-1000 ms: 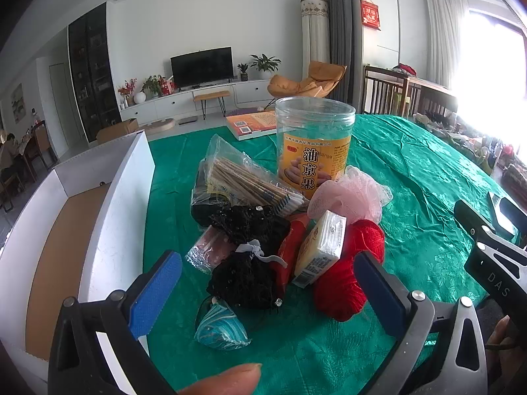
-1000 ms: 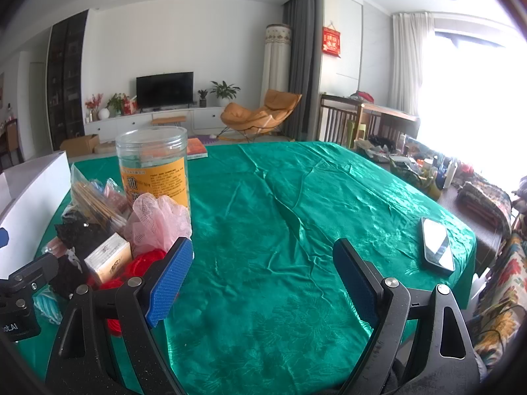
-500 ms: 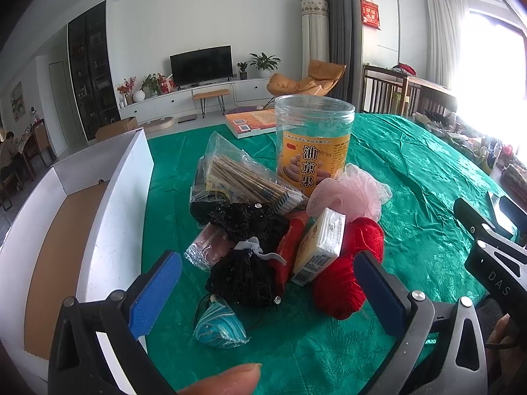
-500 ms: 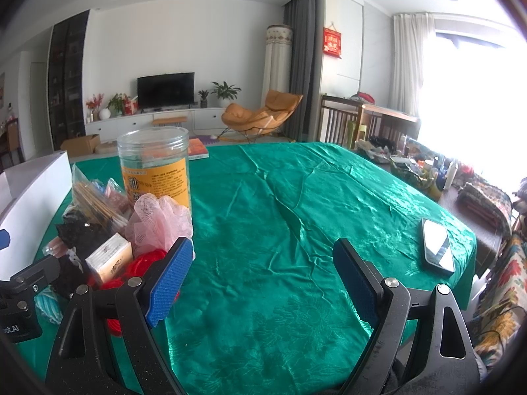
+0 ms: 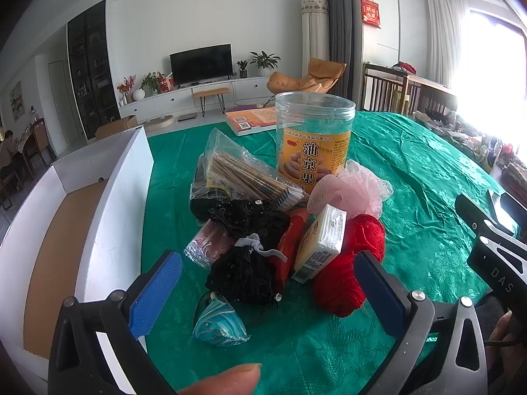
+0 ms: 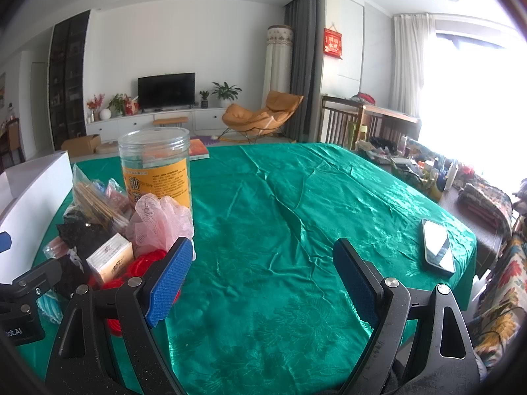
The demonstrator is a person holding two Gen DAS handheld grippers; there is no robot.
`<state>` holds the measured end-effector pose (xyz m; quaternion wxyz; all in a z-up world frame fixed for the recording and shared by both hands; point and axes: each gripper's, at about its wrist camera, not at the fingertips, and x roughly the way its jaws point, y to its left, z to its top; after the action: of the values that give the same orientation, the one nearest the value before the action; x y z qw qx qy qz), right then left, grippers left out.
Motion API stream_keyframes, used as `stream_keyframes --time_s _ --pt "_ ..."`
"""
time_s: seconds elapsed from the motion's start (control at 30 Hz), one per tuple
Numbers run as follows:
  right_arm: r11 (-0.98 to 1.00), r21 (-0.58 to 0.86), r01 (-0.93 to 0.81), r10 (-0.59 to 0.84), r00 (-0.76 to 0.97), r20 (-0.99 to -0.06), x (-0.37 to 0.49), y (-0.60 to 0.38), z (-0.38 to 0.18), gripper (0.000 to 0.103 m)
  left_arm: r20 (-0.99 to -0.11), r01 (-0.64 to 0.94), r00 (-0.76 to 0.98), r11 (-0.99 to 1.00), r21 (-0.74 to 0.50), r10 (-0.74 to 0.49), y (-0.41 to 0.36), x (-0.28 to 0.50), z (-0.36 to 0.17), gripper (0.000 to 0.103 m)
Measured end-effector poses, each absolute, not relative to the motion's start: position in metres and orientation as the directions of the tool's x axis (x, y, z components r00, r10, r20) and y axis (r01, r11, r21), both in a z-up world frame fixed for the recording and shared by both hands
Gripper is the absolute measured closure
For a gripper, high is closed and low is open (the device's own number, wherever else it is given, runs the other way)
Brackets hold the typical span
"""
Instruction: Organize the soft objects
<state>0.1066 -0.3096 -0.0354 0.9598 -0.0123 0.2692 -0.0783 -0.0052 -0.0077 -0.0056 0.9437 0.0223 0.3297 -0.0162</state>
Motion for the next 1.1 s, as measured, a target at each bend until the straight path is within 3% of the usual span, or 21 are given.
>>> stream_keyframes --time_s 1.1 --pt "0.988 -0.064 0.144 -0.156 0.844 -0.514 0.1060 -0.3104 -0.0349 0.014 -0.625 0.043 0.780 0.999 0.031 -0.014 -0.0065 -0.0060 -0.0079 0.000"
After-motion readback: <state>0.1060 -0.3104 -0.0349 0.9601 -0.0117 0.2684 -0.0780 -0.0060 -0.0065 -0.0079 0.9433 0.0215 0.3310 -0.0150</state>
